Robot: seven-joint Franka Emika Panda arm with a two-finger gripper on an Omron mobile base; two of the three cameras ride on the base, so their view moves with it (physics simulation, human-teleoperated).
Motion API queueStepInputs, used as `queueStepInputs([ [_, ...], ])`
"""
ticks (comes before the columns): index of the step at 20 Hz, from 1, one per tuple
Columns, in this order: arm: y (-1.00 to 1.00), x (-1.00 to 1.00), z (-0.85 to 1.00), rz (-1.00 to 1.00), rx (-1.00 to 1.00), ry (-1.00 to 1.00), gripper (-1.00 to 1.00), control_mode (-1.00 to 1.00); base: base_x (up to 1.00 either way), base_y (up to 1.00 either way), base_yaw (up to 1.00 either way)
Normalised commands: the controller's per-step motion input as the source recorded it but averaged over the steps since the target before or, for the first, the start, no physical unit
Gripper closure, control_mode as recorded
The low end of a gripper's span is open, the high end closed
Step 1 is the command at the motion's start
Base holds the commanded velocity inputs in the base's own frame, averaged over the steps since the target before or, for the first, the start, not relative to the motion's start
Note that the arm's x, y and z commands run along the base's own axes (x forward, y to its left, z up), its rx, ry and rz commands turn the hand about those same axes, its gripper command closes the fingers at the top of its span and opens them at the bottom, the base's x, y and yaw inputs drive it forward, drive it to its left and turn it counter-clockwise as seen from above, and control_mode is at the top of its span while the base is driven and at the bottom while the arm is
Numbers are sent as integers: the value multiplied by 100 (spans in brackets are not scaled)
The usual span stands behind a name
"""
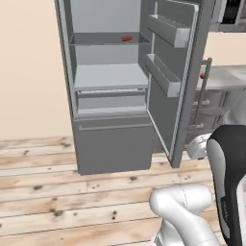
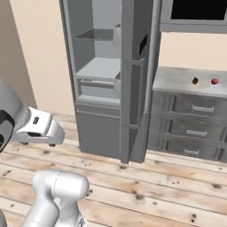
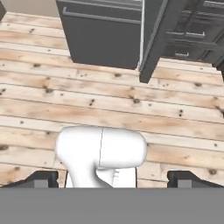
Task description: Open the fridge, remove the peach, sweet potato, and steak, and place them on any counter.
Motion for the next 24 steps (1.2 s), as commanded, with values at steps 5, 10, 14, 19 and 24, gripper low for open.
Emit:
queueStepInputs([
  [5,0,0,0,0,0,0,-100,100,100,7,0],
  [10,0,0,0,0,0,0,-100,100,100,2,-1],
  [14,0,0,0,0,0,0,-100,100,82,72,-1],
  [19,0,0,0,0,0,0,-100,100,77,17,-1],
  [24,0,0,0,0,0,0,-100,100,90,3,-2],
])
